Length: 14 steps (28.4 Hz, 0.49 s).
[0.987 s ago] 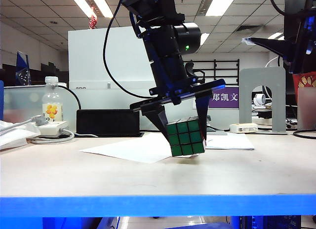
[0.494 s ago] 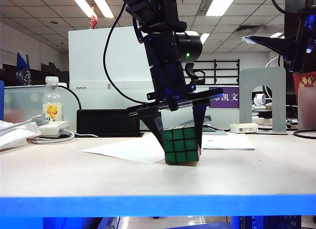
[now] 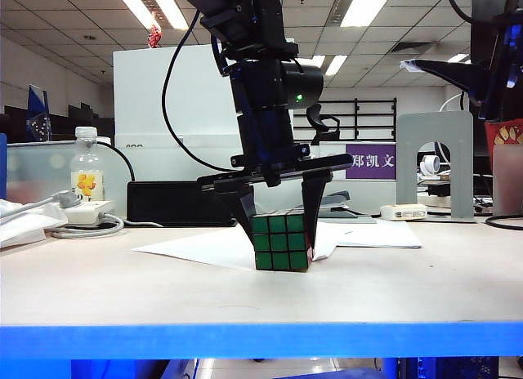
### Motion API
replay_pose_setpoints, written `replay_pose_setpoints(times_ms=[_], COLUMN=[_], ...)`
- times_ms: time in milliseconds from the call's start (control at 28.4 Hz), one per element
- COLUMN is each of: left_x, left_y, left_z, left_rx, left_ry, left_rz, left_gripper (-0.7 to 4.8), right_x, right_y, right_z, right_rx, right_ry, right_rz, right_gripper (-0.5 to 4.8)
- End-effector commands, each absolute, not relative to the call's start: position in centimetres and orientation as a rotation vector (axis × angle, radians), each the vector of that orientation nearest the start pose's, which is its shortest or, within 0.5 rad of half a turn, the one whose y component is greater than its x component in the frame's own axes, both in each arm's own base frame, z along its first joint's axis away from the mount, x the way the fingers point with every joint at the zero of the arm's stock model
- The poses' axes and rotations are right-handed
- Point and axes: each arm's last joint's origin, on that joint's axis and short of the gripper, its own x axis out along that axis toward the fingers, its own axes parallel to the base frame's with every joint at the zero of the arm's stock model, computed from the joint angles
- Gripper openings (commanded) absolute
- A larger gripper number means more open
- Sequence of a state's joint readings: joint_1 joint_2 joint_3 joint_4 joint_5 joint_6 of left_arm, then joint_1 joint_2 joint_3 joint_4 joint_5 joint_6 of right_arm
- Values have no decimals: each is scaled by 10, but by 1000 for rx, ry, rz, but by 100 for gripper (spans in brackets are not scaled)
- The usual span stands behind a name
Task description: Rotate the Rubik's Cube so that the bottom side is facing up.
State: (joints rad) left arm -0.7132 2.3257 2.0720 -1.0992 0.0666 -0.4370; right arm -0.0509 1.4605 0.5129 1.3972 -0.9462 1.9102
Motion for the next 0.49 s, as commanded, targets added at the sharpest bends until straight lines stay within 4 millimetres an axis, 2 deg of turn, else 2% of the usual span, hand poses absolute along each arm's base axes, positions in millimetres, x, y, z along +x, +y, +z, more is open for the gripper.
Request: replay_pose_setpoints(times_ms=[35,71,106,141,176,212,317,388,494], left_x=[360,360,360,360,360,360,360,361,361], left_y=[-313,-313,-314,-315,-315,-315,-317,-318,-318], left_z=[187,187,186,187,187,187,187,188,188], left_rx=[86,81,75,72,71,69,49,41,38], left_ry=[1439,1443,1442,1438,1436,1439,1434,1428,1430], left_rz=[-377,-384,-393,-396,-397,-400,-427,-438,-442], left_gripper=[5,63,228,341,419,435,438,479,479], right_x=[259,259,259,259,259,259,259,259,259], right_y=[10,10,11,11,11,11,11,11,11], right_z=[242,242,242,242,242,242,242,242,242], right_rx=[1501,1501,1499,1498,1497,1498,1498,1498,1498], right_ry=[521,521,524,526,527,527,527,528,527], right_rz=[957,957,958,960,960,960,960,961,961], right_gripper=[391,391,391,391,391,391,391,391,391])
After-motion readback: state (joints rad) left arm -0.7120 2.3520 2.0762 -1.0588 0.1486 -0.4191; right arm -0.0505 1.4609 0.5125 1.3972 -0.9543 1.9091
